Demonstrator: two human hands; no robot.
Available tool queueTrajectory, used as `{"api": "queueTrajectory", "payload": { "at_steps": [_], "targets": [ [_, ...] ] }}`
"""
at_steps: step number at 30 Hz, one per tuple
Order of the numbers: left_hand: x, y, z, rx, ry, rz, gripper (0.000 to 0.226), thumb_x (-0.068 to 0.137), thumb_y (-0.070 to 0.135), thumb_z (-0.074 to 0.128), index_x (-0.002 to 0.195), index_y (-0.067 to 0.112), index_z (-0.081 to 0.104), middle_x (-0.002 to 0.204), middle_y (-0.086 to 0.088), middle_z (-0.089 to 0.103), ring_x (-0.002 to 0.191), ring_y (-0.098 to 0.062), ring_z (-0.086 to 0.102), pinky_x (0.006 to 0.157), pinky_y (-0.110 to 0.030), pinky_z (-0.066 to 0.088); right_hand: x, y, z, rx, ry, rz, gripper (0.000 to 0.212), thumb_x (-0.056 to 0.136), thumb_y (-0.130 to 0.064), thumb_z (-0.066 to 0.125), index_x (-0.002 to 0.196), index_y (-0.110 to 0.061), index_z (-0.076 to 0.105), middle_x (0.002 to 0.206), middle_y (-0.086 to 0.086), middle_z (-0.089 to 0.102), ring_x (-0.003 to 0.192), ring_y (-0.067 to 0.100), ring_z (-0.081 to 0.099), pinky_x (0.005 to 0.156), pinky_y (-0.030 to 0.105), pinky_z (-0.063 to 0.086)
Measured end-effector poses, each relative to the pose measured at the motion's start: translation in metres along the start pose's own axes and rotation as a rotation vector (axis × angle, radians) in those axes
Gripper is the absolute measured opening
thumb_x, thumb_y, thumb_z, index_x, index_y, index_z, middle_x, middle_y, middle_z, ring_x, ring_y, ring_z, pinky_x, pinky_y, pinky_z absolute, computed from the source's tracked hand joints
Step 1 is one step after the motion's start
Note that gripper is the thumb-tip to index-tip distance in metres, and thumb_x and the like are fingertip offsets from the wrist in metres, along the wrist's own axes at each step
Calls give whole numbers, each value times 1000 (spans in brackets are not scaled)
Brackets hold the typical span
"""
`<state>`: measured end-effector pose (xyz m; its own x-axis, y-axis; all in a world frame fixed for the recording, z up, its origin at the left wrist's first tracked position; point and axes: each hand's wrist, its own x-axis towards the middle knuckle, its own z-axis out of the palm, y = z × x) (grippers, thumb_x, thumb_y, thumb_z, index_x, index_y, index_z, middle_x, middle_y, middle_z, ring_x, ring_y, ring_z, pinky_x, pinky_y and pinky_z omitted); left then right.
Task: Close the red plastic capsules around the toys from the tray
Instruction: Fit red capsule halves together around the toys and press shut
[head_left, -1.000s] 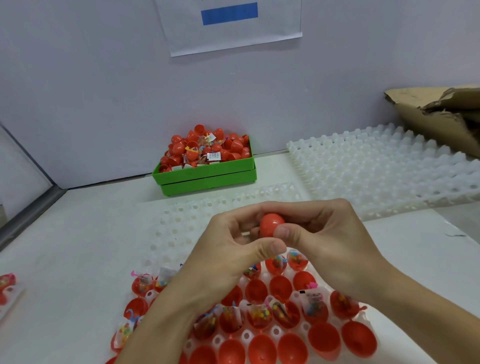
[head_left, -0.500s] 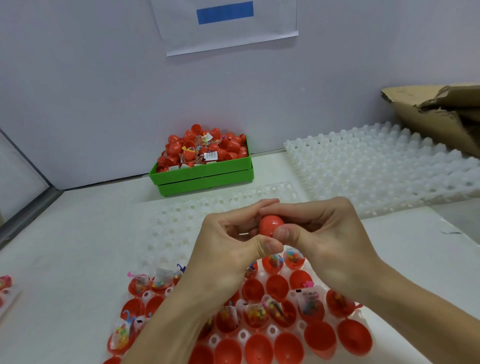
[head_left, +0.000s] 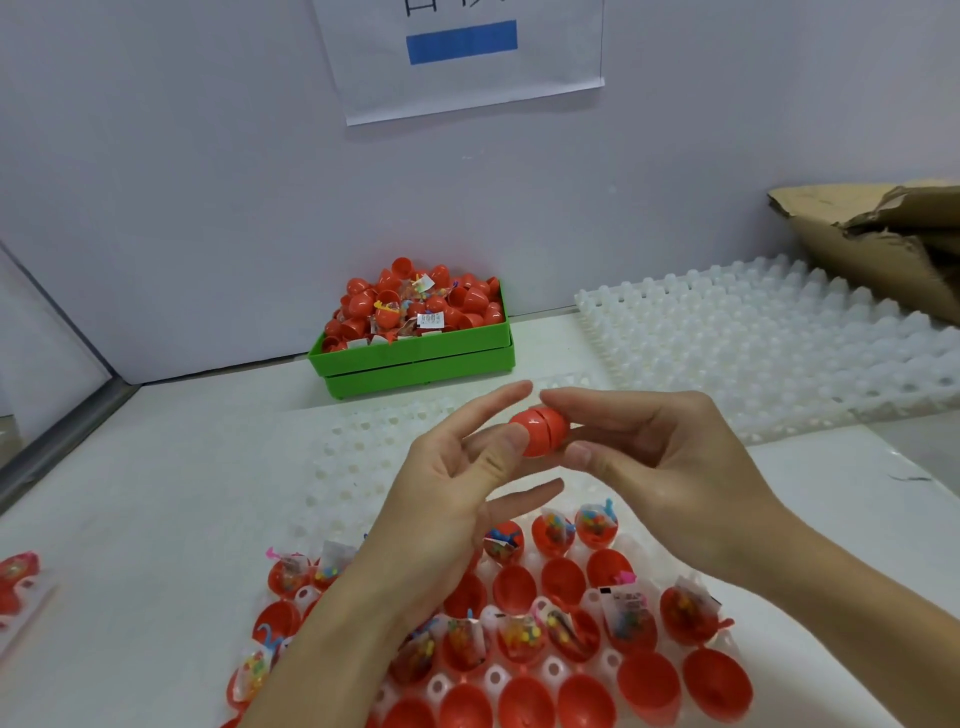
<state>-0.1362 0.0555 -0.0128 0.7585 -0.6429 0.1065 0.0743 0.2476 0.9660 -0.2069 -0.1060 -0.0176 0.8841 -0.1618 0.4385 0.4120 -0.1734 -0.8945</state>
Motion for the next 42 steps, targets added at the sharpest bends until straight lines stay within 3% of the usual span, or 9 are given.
{"api": "queueTrajectory", "payload": {
  "at_steps": [4, 16, 22, 26, 30, 34, 37, 39, 42],
  "targets": [
    [0, -3, -1, 63, -15, 20, 30, 88, 25, 59, 115, 18, 71, 108, -13, 73, 102, -29, 71, 80, -29, 58, 2, -1, 1, -61, 21, -54, 63, 85, 15, 64, 101, -45, 75, 97, -16, 76, 94, 7, 73, 83, 16, 55],
    [-2, 0, 7, 362, 148, 238, 21, 92, 16, 61, 110, 20, 72, 97, 4, 75, 87, -14, 74, 75, -20, 58, 6, 7, 3, -63, 147, 48, 35, 82, 3, 73, 97, -29, 74, 87, -10, 78, 81, 10, 75, 77, 19, 58],
    [30, 34, -11, 794, 155, 326, 46, 86, 6, 73, 125, 28, 65, 103, 17, 71, 92, 3, 68, 76, -9, 53, 65, -6, 9, -51, 92, 47, 16, 87, -8, 70, 101, -14, 75, 87, -4, 78, 81, 12, 75, 70, 18, 58],
    [75, 66, -39, 956, 243, 413, 36, 87, 6, 71, 121, 18, 66, 100, 3, 73, 85, -9, 72, 85, -29, 58, 129, -4, 25, 18, 54, 116, 13, 96, -12, 62, 93, -14, 74, 81, 4, 77, 73, 13, 74, 69, 20, 58],
    [127, 89, -72, 1041, 289, 428, 19, 92, 12, 67, 105, 19, 56, 83, -8, 72, 69, -18, 72, 68, -35, 60, 201, 9, 43, 59, 99, 199, 20, 97, -20, 61, 80, -17, 71, 71, 5, 73, 69, 18, 72, 68, 26, 60],
    [180, 105, -105, 1196, 279, 339, 19, 95, 20, 63, 112, 11, 59, 79, -6, 73, 64, -17, 70, 68, -35, 60, 264, 26, 47, -65, 104, 291, 24, 93, -29, 68, 74, -14, 70, 74, 10, 75, 77, 22, 75, 83, 39, 61],
    [214, 116, -125, 1418, 241, 255, 22, 95, 28, 63, 103, 8, 64, 76, -7, 70, 70, -21, 67, 71, -37, 56, 300, 38, 44, -335, 116, 305, 33, 87, -39, 72, 71, -10, 74, 70, 9, 74, 75, 24, 74, 82, 39, 60],
    [234, 122, -133, 1602, 168, 199, 30, 96, 32, 62, 90, 3, 68, 70, -9, 65, 66, -25, 63, 62, -34, 50, 320, 42, 43, -565, 100, 262, 39, 85, -44, 73, 74, -7, 76, 67, 8, 73, 62, 18, 69, 68, 30, 59],
    [254, 127, -139, 1783, 109, 148, 38, 97, 34, 60, 83, -1, 65, 69, -11, 60, 57, -24, 53, 53, -32, 41, 339, 44, 44, -795, 78, 189, 40, 85, -44, 72, 75, -5, 73, 53, 3, 64, 45, 8, 56, 44, 20, 41]
  ]
}}
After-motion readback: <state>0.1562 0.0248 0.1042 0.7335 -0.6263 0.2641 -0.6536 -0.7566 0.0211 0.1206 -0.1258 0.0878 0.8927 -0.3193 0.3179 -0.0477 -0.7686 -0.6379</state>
